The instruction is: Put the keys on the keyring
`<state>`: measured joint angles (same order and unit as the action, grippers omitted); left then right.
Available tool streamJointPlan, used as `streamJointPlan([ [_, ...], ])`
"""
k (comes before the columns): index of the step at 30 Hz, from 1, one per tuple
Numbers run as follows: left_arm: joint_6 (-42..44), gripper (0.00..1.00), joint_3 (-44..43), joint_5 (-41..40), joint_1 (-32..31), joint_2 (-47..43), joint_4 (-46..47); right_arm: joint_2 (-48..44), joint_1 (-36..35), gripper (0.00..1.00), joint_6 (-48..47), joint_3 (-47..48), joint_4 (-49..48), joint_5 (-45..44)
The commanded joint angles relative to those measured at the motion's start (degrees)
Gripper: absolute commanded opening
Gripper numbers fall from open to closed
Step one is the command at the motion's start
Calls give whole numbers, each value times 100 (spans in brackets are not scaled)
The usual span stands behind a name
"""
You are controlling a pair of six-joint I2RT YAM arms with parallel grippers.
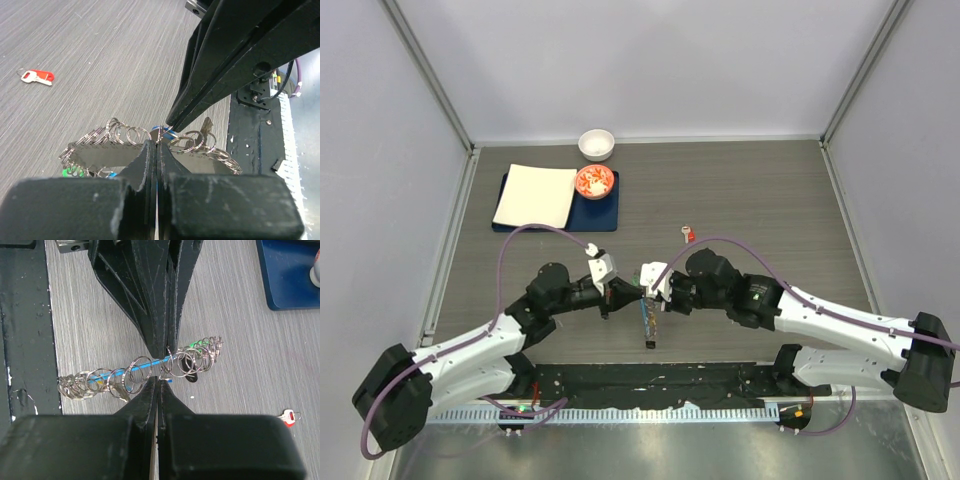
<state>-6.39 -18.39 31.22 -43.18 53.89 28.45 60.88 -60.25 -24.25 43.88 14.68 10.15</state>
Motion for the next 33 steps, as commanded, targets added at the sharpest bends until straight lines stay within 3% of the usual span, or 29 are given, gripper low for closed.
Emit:
streamJointPlan([
  [1,-371,0,-33,-529,20,-229,522,-138,-40,1,-10,112,53,75],
  [10,-872,0,213,-767,20,-379,1127,-94,-136,1,-1,60,-44,31],
  [21,-1268,0,758,-1057,20,34,2789,-68,-233,1,96,7,-308,-136],
  [26,-1189,21,784,-1004,20,297,2894,-156,-233,1,-1,147,-167,-391],
  [33,-926,37,899,-978,20,342,2912,-112,-224,1,-229,437,263,-462],
])
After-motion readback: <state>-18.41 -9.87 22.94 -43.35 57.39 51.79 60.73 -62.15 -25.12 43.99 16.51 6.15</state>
